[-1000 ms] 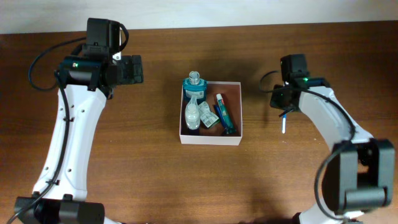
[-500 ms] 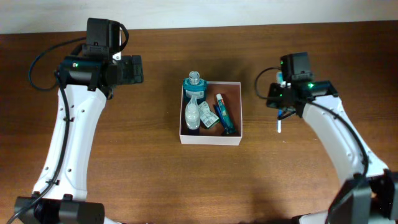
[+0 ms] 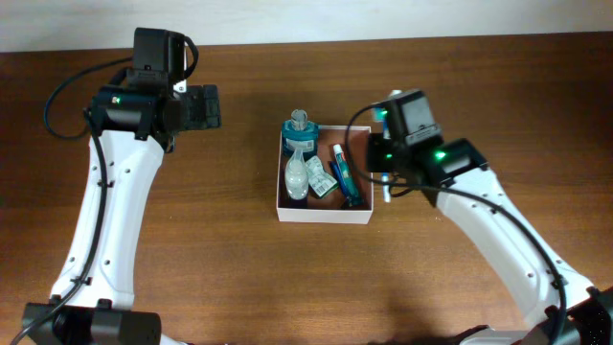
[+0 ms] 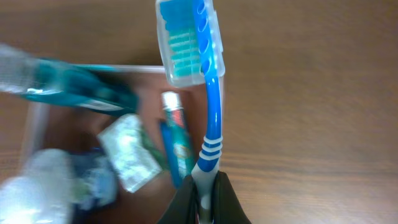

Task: Pack container
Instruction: 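Lift the toothbrush and carry it over the box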

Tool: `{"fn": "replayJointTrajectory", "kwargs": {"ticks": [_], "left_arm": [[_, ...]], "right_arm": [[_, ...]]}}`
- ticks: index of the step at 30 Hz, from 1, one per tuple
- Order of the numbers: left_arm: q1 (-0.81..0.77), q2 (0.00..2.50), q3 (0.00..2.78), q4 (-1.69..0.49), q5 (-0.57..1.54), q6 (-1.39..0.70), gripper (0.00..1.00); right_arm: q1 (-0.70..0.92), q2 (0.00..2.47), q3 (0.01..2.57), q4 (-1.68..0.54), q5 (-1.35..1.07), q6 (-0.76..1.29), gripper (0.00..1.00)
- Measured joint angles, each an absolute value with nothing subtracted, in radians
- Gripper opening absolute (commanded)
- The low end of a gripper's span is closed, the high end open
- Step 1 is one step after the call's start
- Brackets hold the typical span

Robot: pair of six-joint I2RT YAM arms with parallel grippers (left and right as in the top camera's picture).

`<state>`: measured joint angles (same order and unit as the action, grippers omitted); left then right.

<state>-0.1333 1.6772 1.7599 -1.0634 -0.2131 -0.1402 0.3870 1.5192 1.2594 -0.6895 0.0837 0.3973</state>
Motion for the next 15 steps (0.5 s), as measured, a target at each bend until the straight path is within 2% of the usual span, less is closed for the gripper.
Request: {"fn": "replayJointTrajectory", "kwargs": {"ticks": [7, 15], "left_arm": [[-0.133, 1.677, 1.76, -1.063, -0.213, -0.14, 0.99], [-0.133, 1.677, 1.76, -1.063, -0.213, -0.14, 0.99]], "right_arm": [[0.461, 1.52, 1.259, -0.598, 0.084, 0.461, 0.04], [0.475, 1.561, 1.259, -0.561, 0.084, 0.498, 0.04]]}}
